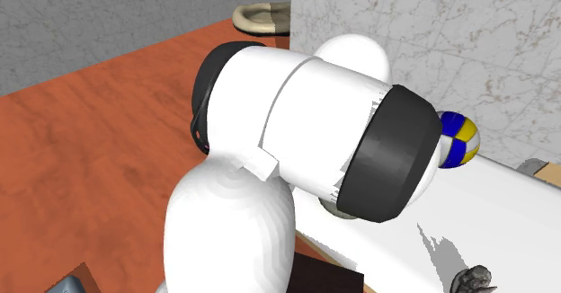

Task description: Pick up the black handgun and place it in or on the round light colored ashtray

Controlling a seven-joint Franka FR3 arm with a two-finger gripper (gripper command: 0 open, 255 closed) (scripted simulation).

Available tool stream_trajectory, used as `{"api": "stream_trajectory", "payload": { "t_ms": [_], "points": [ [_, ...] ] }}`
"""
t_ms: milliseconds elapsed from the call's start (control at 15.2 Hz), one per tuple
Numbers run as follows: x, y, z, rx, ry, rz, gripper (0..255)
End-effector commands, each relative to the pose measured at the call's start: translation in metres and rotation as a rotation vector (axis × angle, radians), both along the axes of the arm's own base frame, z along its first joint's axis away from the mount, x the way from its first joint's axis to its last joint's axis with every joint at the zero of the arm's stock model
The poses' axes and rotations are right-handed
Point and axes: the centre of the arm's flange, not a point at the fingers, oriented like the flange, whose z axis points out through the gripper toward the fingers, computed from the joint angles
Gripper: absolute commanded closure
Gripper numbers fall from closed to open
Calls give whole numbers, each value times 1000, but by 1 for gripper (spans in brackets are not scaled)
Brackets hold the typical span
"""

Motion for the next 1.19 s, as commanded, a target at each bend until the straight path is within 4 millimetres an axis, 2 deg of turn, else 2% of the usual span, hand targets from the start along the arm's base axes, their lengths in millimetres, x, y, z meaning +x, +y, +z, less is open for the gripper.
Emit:
{"api": "stream_trajectory", "payload": {
  "t_ms": [0, 66, 132, 462, 726, 1122],
  "points": [
    [0, 0, 0, 0, 1, 0, 255],
    [0, 0, 0, 0, 1, 0, 255],
    [0, 0, 0, 0, 1, 0, 0],
    [0, 0, 0, 0, 1, 0, 0],
    [-5, 0, 49, 0, 1, 0, 0],
    [-5, 0, 49, 0, 1, 0, 0]
  ]
}}
